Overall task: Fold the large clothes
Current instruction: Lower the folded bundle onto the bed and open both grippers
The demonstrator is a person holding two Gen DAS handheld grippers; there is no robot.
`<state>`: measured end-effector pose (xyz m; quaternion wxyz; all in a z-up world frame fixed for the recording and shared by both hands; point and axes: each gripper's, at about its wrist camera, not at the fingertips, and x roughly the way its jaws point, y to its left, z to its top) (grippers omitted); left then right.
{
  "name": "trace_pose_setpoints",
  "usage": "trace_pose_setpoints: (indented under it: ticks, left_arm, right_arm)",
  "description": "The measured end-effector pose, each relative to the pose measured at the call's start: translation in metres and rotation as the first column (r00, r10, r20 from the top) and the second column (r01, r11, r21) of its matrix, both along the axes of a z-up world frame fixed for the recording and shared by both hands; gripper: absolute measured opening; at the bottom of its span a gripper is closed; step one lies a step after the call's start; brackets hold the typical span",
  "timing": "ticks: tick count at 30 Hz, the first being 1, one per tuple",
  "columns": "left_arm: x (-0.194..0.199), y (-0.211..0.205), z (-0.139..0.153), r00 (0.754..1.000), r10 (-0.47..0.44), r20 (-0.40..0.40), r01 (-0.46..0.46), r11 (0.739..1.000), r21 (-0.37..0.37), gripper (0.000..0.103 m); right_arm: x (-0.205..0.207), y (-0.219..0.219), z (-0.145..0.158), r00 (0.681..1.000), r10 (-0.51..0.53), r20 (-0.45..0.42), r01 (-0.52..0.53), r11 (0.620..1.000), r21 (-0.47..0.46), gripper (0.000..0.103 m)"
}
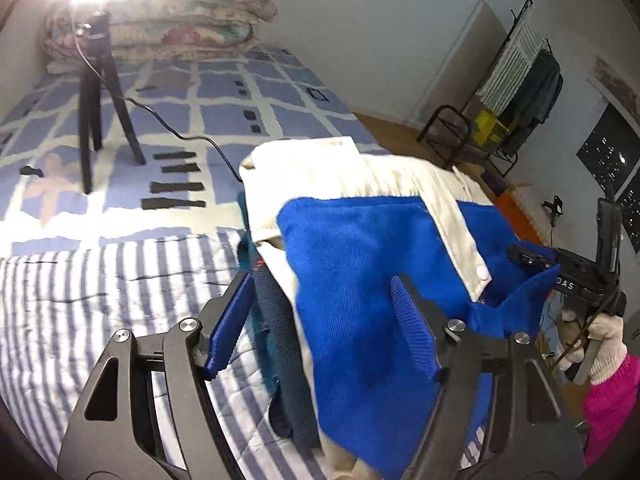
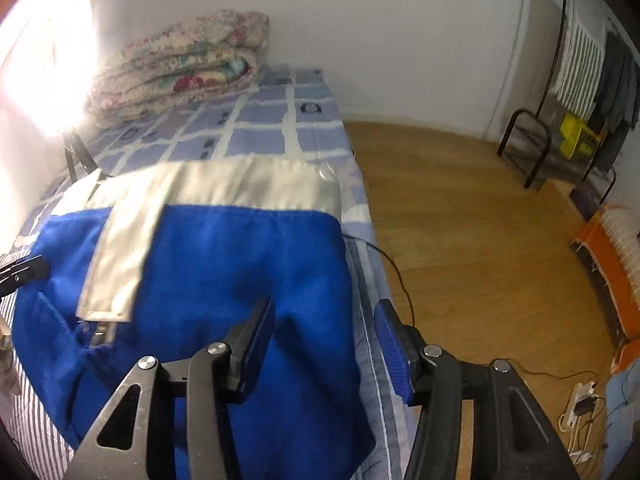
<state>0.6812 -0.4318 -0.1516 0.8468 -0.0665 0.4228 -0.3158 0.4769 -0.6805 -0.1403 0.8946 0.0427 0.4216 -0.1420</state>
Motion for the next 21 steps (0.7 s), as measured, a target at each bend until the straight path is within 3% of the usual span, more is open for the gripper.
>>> trace_pose_setpoints:
  ticks: [6, 12, 21]
  left_arm:
    - [-0.026, 0.029, 0.028, 0.999, 0.012, 0.052, -0.012, 1.000, -0.010, 0.072]
    - [-0.072, 0.056, 0.067, 0.993, 0.008, 0.116, -0.006, 1.000, -0.017, 0.072]
    - [-0.188, 0.120, 0.162, 0.971, -0.010, 0.237, 0.015, 1.000, -0.019, 0.072]
  right_arm:
    - [-0.016, 0.024, 0.030, 0.998, -0.022, 0.058, 0.025, 0.999, -0.040, 0.053]
    - [-0.060, 0.059, 0.071, 0.994, -0.007, 0.111, 0.014, 0.998, -0.067, 0.053]
    - [-0.152, 0.145, 0.159, 0.979, 0.066, 0.193, -0.047, 0.994, -0.100, 0.053]
